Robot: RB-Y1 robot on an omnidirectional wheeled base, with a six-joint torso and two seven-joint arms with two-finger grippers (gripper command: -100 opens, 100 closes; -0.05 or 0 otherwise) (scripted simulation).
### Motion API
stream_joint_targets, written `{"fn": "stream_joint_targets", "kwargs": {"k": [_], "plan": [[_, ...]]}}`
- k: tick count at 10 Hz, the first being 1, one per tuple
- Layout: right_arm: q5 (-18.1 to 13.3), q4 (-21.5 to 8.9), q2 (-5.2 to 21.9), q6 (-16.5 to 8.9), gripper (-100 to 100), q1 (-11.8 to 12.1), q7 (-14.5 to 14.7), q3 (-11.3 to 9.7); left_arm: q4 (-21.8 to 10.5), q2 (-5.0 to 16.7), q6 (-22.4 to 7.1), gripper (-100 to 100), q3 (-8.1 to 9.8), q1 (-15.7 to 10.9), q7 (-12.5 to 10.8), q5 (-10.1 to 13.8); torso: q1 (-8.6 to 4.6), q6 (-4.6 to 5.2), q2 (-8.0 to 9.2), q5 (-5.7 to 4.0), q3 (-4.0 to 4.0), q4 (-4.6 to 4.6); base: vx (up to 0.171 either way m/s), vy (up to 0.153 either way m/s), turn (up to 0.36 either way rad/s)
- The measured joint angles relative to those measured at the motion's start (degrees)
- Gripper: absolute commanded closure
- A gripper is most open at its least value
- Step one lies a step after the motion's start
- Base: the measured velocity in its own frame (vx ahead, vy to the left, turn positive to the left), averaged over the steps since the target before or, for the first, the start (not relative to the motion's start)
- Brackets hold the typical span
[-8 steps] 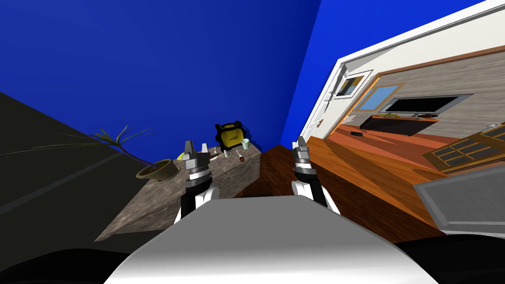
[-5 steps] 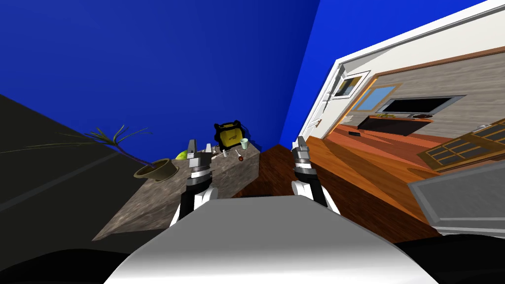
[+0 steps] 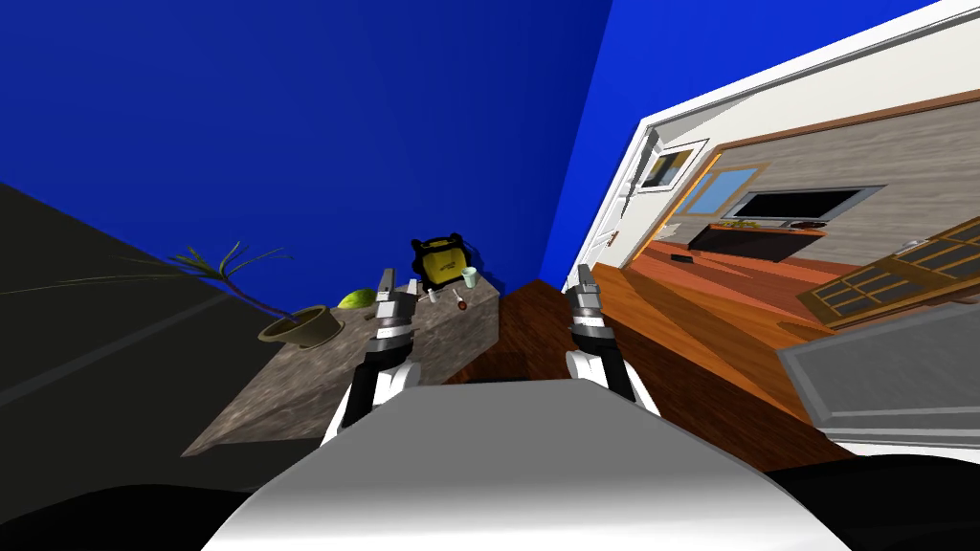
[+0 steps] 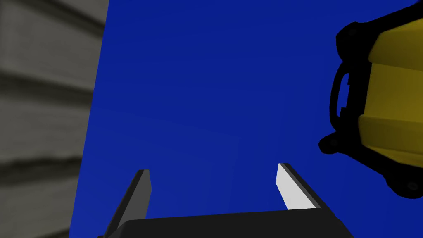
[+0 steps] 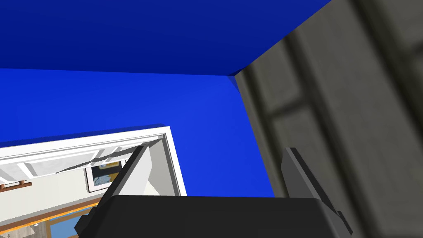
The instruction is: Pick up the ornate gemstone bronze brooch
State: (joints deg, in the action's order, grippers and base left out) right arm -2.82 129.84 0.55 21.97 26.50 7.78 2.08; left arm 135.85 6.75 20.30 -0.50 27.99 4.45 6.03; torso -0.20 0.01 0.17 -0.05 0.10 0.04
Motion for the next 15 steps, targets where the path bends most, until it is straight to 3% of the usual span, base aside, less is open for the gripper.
{"fn": "stream_joint_targets", "kwargs": {"k": [6, 15], "plan": [[0.0, 0.0, 0.0, 0.0, 0, 0.0, 0.0, 0.0, -1.16, 3.01, -9.45, -100, 0.31, -2.6, 1.58, 1.9, -0.04, -0.01, 0.03, -0.01, 0.02, 0.01, -0.046, -0.063, -0.013], [0.0, 0.0, 0.0, 0.0, 0, 0.0, 0.0, 0.0, -1.75, 4.38, -23.21, -100, 0.59, -6.4, 4.09, 3.81, -0.03, -0.01, -0.03, -0.01, -0.02, -0.01, -0.031, -0.056, -0.016]]}}
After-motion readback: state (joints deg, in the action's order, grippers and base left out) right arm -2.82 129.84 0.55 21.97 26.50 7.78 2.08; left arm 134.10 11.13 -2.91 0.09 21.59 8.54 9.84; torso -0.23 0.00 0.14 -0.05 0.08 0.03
